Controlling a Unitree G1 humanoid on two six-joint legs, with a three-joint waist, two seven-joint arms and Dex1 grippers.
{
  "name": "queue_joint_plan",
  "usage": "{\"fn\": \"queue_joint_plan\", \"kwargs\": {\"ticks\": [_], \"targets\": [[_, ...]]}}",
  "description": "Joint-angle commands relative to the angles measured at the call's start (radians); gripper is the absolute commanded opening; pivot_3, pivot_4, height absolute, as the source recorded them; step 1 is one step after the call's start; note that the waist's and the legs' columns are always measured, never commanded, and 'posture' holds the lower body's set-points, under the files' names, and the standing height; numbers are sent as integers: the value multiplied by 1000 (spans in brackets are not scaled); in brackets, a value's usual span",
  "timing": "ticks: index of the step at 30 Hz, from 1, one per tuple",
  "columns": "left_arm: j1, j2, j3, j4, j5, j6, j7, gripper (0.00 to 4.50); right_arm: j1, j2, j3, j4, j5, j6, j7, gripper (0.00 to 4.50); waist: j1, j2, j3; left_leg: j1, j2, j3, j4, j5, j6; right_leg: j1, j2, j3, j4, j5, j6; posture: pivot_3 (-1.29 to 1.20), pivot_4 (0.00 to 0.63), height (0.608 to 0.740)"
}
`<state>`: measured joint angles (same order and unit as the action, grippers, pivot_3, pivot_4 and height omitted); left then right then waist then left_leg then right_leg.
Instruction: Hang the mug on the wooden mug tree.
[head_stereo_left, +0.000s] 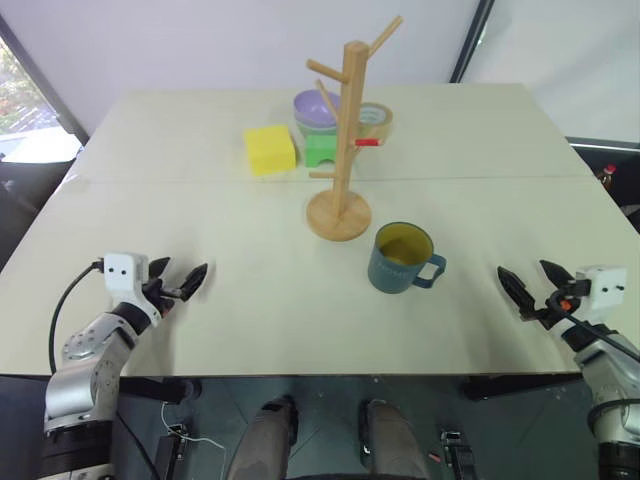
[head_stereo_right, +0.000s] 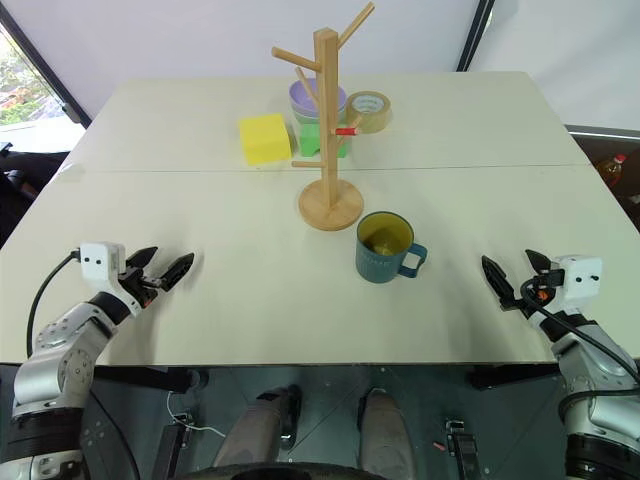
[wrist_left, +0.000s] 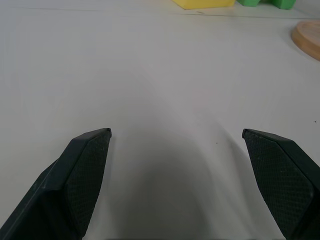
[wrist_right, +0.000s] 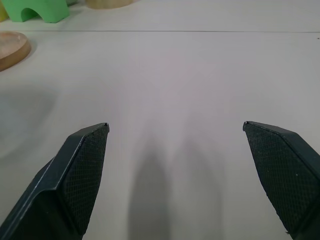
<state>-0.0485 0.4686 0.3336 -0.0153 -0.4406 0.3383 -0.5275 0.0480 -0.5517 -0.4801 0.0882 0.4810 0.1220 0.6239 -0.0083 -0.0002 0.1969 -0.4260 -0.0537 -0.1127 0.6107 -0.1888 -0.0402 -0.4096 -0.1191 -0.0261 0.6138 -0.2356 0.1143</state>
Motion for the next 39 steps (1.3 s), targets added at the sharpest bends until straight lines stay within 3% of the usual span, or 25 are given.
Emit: {"fn": "queue_joint_plan", "kwargs": {"ticks": [1, 10, 16, 24, 31, 39], "targets": [[-4, 4, 13, -32, 0, -18, 6, 4500, -8, -10, -22, -9, -8, -26, -9, 4458, 0, 0, 0, 0, 0, 0, 0, 0, 0, 0, 0, 0, 0, 0, 0, 0, 150, 740], [-52, -20, -57, -31, -10, -40, -63, 4500, 26, 0, -45, -60, -27, -37, -67, 4458, 8, 0, 0, 0, 0, 1, 0, 0, 0, 0, 0, 0, 0, 0, 0, 0, 150, 740], [-145, -44, -186, -56, -25, -52, -200, 4500, 164, 62, -49, -322, 6, 10, -137, 4458, 23, 0, 0, -1, 0, 1, 0, 0, 0, 0, 0, -1, 0, 1, -2, 0, 150, 740], [-204, -4, -299, -69, -40, -110, -455, 4500, 306, 207, 211, -632, -123, 45, -238, 4458, 10, 2, -1, 0, 2, 0, 0, -1, -2, 0, 1, -1, 0, -1, 1, 0, 150, 740], [-194, 3, -334, -153, -61, -93, -519, 4500, 262, 321, 341, -626, -249, 72, -385, 4458, 18, 2, -1, -3, 2, -2, 0, -2, -3, -1, 0, 0, -3, -1, 1, 0, 150, 740], [-180, 0, -342, -218, -73, -68, -489, 4500, 235, 357, 346, -568, -276, 57, -424, 4458, 18, 2, -1, -3, 0, -1, -3, 0, 1, -4, 1, 0, -1, 1, -2, 0, 150, 740]]}}
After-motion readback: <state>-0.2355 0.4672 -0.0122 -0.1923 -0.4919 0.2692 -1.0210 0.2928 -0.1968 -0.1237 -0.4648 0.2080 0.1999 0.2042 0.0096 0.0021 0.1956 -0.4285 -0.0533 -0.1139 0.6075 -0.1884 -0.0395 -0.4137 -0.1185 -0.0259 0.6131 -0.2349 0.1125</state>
